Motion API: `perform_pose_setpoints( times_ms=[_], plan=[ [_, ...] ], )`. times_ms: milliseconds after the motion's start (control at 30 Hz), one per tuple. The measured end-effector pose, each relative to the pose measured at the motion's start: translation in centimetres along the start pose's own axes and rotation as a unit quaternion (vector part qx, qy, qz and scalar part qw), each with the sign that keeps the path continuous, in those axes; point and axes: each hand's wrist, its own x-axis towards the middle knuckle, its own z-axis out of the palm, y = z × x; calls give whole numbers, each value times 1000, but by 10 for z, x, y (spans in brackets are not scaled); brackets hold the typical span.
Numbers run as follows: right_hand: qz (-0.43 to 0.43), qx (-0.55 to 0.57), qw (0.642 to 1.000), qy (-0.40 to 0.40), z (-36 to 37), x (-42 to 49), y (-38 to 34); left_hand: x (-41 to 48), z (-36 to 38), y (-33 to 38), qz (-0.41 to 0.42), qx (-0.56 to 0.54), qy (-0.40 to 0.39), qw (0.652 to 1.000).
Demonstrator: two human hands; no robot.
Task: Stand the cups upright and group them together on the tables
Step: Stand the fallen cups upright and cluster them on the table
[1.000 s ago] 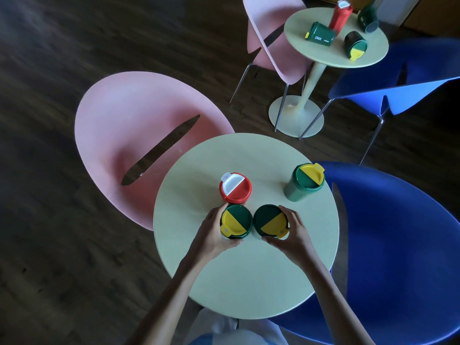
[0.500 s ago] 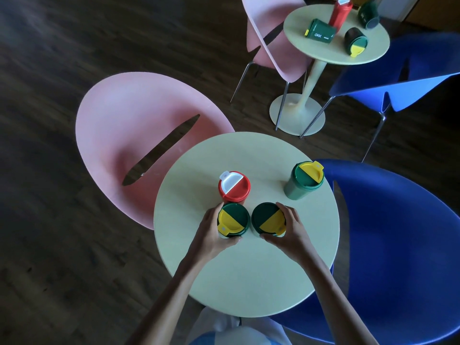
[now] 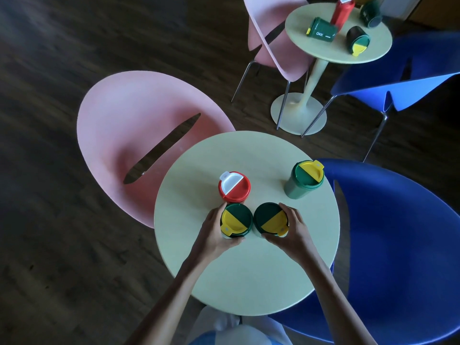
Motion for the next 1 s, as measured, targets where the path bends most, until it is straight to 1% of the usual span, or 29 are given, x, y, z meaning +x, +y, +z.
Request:
perform_pose_setpoints(
  times_ms=[333, 500, 667, 867, 1000],
  plan=[
    [8, -10, 1000, -9, -3, 0, 2, 4, 3, 1, 2, -2, -6, 1000],
    [14, 3, 1000, -17, -3, -1, 2, 2, 3, -2, 1, 5, -9, 1000],
    [32, 24, 999, -30, -2, -5, 2, -3, 5, -6, -1, 1, 1, 1000],
    [49, 33, 998, -18, -1, -5, 3, -6, 10, -2, -7, -24, 25, 999],
    [45, 33, 998, -18, -3, -6, 2, -7, 14, -2, -17, -36, 38, 998]
  ],
)
